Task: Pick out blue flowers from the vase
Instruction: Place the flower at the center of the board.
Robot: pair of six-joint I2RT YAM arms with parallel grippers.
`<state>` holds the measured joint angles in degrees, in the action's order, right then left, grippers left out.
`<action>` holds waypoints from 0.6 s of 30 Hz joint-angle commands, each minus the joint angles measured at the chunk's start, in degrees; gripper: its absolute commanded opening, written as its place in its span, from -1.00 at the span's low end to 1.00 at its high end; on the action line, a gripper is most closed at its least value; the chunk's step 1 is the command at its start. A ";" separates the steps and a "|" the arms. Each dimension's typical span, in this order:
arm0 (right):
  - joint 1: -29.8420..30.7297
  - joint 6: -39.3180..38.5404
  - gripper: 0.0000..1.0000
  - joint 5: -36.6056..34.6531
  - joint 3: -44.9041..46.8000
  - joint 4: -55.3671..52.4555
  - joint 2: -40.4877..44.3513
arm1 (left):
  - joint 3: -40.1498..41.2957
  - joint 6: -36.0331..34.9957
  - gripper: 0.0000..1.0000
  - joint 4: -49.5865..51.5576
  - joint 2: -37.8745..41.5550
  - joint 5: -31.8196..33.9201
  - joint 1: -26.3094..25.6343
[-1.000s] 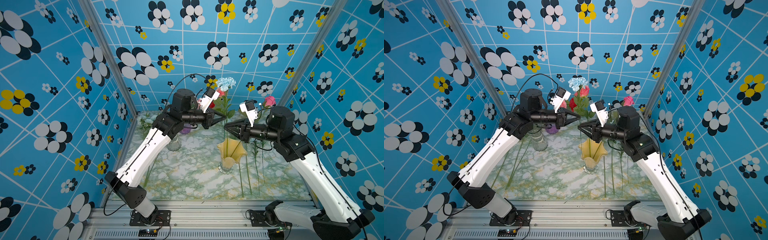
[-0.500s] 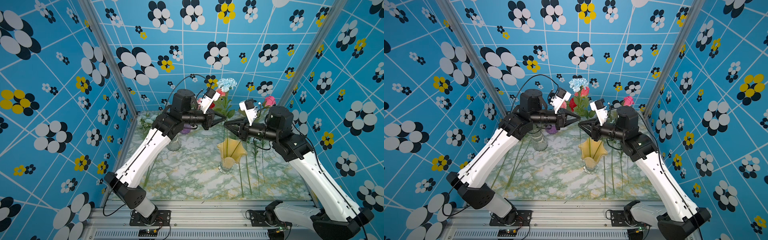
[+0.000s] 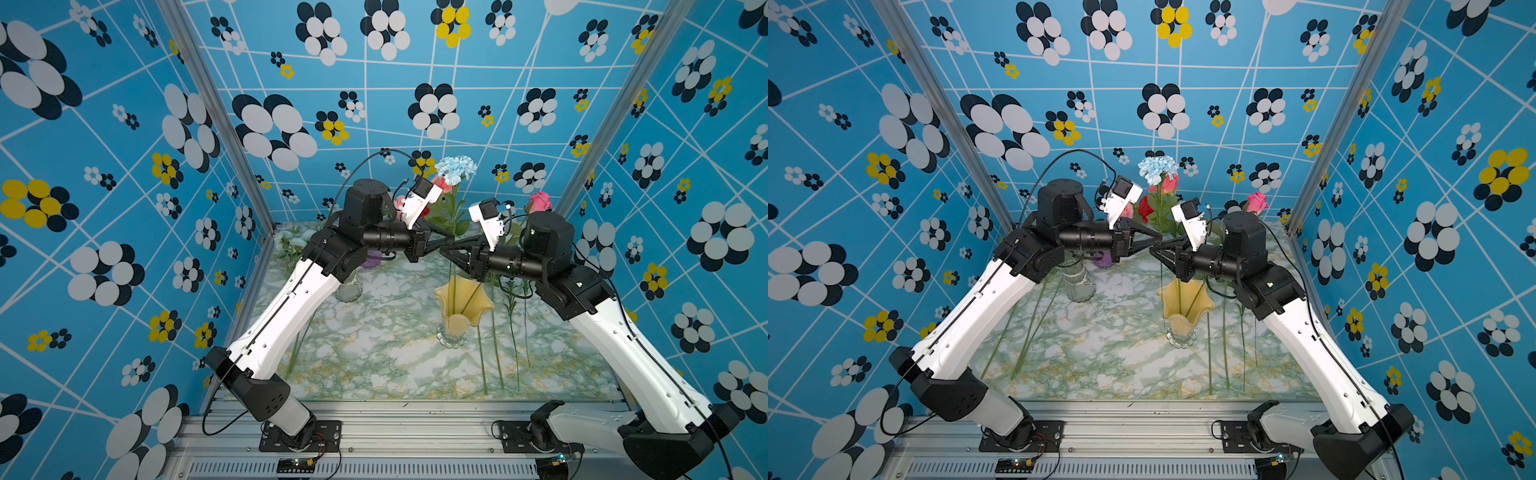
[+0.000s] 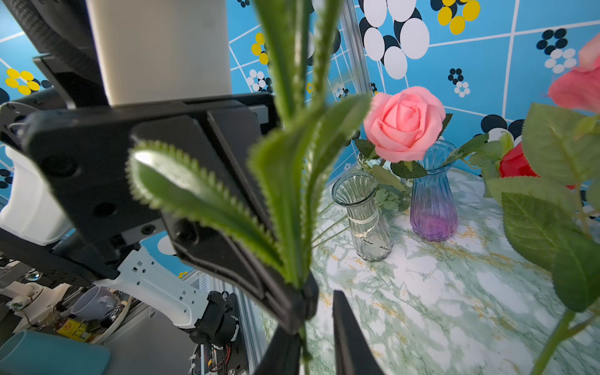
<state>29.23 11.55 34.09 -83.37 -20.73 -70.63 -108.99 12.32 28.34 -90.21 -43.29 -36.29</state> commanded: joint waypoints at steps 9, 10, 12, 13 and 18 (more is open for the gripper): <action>0.39 -0.03 -0.54 -2.45 0.87 1.94 3.31 | -1.05 -1.77 -1.00 0.58 1.71 -0.05 -0.27; 0.39 0.03 -0.55 -2.45 0.82 1.94 3.22 | -1.05 -1.78 -1.00 0.71 1.73 -0.02 -0.27; 0.38 -0.02 -0.57 -2.36 0.76 1.86 2.97 | -1.05 -1.77 -1.00 0.67 1.79 0.04 -0.27; 0.39 0.05 -0.59 -2.37 0.67 1.84 2.87 | -1.05 -1.77 -1.00 0.67 1.85 0.00 -0.21; 0.34 -0.19 -0.62 -2.20 0.54 1.58 2.56 | -0.52 -1.77 -1.00 0.16 2.28 0.35 -0.31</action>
<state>29.23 11.55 32.01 -82.94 -20.25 -67.88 -108.99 11.73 28.38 -89.97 -43.22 -36.29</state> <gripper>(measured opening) 0.191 0.051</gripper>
